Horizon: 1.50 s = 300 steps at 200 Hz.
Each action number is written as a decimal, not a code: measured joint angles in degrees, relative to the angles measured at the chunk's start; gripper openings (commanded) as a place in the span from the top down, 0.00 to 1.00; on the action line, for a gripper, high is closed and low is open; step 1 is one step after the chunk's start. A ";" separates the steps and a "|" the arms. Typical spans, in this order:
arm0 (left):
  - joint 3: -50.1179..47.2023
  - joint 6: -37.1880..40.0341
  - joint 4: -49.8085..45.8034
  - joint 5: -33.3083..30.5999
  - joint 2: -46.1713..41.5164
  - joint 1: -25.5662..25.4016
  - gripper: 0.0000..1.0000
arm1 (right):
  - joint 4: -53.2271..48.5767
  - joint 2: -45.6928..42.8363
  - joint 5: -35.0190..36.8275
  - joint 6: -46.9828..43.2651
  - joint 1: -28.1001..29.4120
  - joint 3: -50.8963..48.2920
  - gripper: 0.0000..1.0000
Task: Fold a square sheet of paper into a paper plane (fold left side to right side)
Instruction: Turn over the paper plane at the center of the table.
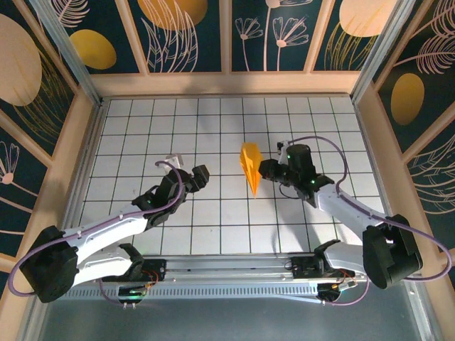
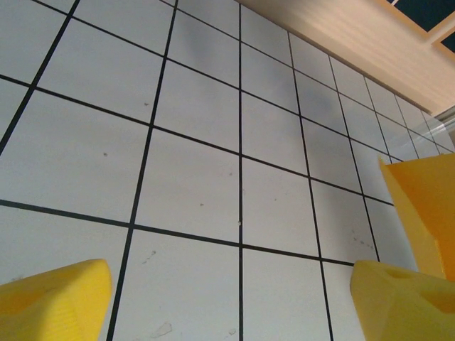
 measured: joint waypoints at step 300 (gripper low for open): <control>-0.37 -1.49 1.27 1.99 2.36 0.00 0.10 | 23.71 24.63 -6.14 5.31 -0.57 -6.05 0.83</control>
